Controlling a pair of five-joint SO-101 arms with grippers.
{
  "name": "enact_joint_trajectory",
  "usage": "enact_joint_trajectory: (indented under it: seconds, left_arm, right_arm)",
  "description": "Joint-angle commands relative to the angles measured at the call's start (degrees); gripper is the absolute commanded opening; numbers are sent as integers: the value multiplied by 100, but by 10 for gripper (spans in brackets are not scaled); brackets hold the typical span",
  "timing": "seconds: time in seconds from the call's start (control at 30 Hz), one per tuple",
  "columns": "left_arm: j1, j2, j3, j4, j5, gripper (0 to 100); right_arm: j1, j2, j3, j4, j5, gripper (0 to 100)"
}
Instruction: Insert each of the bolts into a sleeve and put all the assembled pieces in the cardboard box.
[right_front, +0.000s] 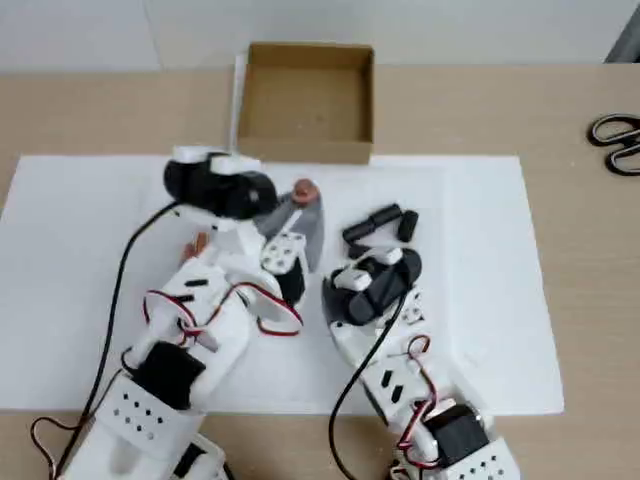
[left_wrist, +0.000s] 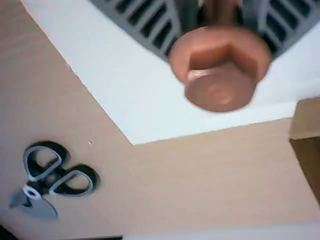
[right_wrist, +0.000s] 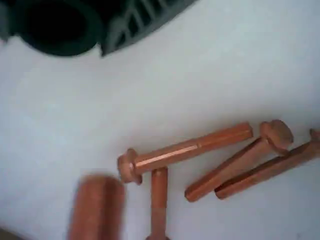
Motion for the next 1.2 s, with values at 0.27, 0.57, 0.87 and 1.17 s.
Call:
enact_joint_trajectory:
  seconds: [0.27,0.57,0.87,1.17]
  left_arm:
    - [237,-114,470,-712,26,6]
    - [264,-105,497,-730,475,6]
    - [273,-105,866,-1046,510,6]
    - [273,-105,989,-1029,519,6]
  right_arm:
    - [-31,-22,-53,-145,-62,6]
    - [-40,-22,-53,-145,-62,6]
    - [-145,-22,-53,-145,-62,6]
    - [-251,-22,-53,-145,-62,6]
